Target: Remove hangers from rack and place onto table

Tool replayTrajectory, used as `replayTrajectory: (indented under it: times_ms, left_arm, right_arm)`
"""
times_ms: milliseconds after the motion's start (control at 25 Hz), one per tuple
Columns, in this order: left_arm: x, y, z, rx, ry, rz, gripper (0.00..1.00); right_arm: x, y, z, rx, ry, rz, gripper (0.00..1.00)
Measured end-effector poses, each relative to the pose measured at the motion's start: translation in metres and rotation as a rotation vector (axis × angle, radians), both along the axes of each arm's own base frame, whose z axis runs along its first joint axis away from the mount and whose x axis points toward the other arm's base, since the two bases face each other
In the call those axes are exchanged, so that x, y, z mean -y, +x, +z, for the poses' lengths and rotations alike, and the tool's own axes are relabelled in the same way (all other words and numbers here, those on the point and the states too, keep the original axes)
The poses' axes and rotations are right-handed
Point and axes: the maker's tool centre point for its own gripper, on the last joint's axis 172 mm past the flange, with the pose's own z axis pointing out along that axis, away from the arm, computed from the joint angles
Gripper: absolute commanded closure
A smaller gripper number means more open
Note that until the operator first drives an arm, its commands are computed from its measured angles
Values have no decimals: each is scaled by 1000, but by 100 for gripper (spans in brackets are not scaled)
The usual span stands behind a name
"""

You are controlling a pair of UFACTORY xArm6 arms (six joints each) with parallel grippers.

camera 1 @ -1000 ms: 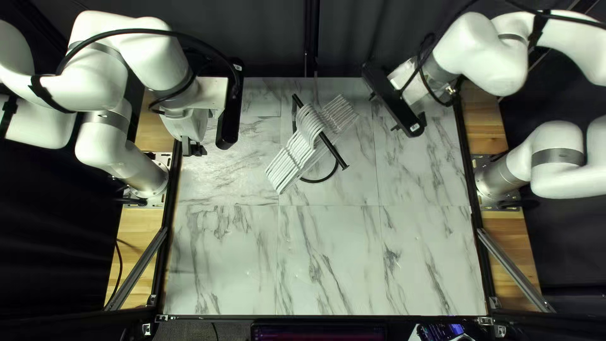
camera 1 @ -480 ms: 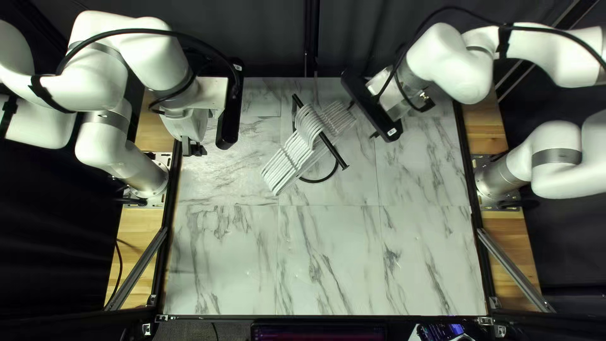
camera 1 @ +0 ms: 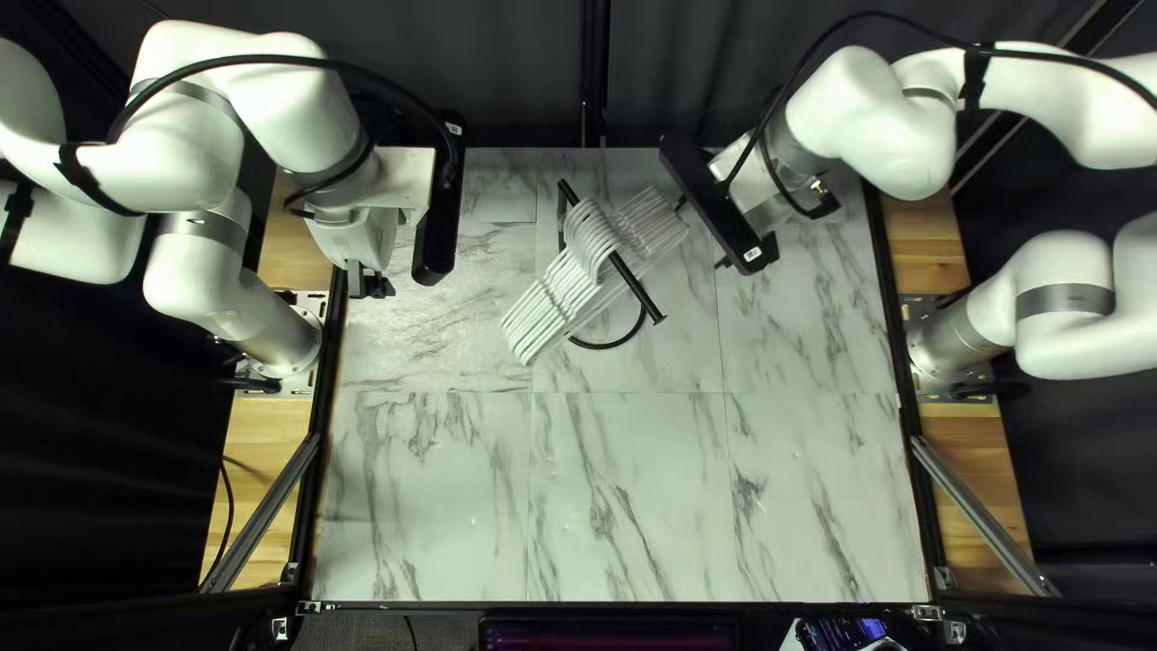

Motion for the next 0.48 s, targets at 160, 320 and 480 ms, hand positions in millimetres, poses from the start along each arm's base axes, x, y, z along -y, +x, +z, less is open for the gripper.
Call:
replayTrajectory:
  times_ms: [160,320,480]
  left_arm:
    - [0,0,0,0,0,0,0]
    - [0,0,0,0,0,0,0]
    - [0,0,0,0,0,0,0]
  right_arm:
    - [-6,3,-1,0,1,1,0]
    - [-15,10,1,2,7,9,0]
    - [-26,14,4,-10,14,12,0]
